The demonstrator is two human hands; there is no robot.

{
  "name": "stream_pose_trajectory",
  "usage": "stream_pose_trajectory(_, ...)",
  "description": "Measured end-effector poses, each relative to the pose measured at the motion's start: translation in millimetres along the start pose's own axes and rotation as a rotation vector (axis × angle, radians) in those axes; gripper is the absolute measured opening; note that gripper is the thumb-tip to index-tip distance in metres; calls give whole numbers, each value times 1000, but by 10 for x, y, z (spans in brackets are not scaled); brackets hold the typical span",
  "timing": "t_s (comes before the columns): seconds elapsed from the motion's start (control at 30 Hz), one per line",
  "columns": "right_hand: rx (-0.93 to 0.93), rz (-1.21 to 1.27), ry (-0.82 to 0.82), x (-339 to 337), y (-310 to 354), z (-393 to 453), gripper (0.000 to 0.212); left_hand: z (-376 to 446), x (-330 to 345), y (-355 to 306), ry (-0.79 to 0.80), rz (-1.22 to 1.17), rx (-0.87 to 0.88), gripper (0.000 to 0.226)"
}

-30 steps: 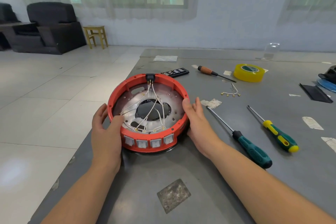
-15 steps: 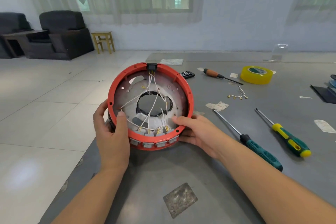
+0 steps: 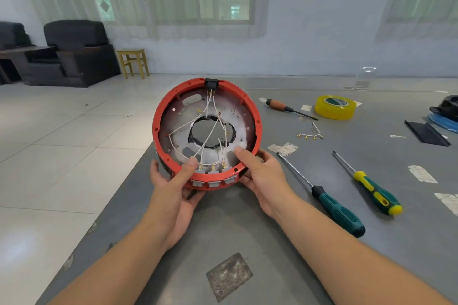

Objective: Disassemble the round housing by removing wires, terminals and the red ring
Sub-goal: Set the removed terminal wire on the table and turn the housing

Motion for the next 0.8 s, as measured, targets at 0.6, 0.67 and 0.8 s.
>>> stream_pose_trajectory(0.6, -52, -218, 109, -27, -7, 153, 58, 114, 209, 183, 154, -77, -106, 87)
stream_pose_trajectory(0.67, -12, -446, 102, -36, 85, 125, 69, 114, 176, 176, 125, -72, -79, 86)
stream_pose_trajectory(0.8, 95, -1134, 148, -173, 544, 33, 63, 122, 150, 146, 71, -81, -19, 88)
Point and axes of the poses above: each hand's wrist, its own z-axis towards the middle knuckle, its own x-axis out of the palm, y = z × x, the point moved 5 cm from there along z, towards the middle knuckle, and after that the axes turned 9 degrees about y, right-handed, at the moved point
